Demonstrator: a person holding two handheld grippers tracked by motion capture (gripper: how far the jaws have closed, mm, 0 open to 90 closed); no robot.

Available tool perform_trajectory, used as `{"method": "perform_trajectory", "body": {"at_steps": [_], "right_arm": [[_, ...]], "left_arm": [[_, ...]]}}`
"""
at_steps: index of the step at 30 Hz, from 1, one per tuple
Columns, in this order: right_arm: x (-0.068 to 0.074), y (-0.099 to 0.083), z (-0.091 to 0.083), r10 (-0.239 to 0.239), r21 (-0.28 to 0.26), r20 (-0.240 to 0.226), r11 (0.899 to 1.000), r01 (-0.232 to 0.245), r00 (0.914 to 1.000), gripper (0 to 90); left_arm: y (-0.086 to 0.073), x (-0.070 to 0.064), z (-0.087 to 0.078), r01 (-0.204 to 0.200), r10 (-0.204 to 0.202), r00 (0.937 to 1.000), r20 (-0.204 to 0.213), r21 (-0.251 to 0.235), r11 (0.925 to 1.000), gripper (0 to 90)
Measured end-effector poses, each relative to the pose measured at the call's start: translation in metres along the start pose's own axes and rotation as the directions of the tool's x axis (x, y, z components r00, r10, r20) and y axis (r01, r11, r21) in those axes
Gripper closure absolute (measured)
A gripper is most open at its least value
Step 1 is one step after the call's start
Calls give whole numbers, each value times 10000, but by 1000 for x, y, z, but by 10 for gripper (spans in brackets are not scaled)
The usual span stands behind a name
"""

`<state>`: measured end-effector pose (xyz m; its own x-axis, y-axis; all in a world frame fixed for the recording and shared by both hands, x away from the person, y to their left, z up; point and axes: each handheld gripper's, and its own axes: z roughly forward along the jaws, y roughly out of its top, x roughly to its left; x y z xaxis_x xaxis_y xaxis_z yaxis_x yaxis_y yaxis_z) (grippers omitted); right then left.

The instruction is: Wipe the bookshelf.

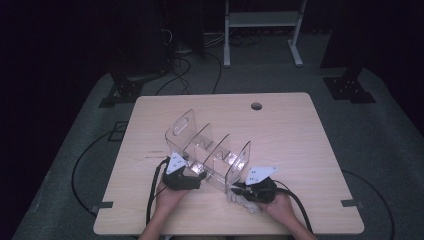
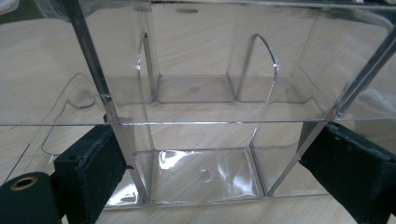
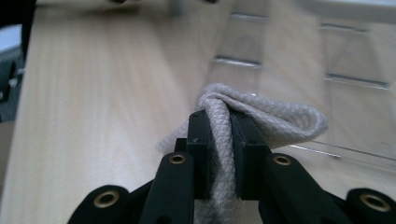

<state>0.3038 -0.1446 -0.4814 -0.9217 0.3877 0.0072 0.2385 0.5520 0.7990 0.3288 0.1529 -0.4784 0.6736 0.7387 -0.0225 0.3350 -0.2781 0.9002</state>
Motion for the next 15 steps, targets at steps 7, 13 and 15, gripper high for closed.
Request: {"method": "perform_trajectory", "body": {"at_steps": [7, 13, 15], "right_arm": [[-2, -3, -1, 510, -220, -39, 9985, -511, 9987, 787], [-13, 1, -11, 826, -780, 430, 9938, -791, 9957, 788], [-16, -1, -12, 1070, -922, 486, 9905, -1022, 9931, 788]], "left_arm": [[0, 0, 0, 12, -12, 10000, -54, -39, 10000, 80], [-1, 0, 0, 83, -83, 9999, -110, -69, 9999, 81], [-1, 0, 0, 80, -81, 9999, -117, -100, 9999, 81]]}}
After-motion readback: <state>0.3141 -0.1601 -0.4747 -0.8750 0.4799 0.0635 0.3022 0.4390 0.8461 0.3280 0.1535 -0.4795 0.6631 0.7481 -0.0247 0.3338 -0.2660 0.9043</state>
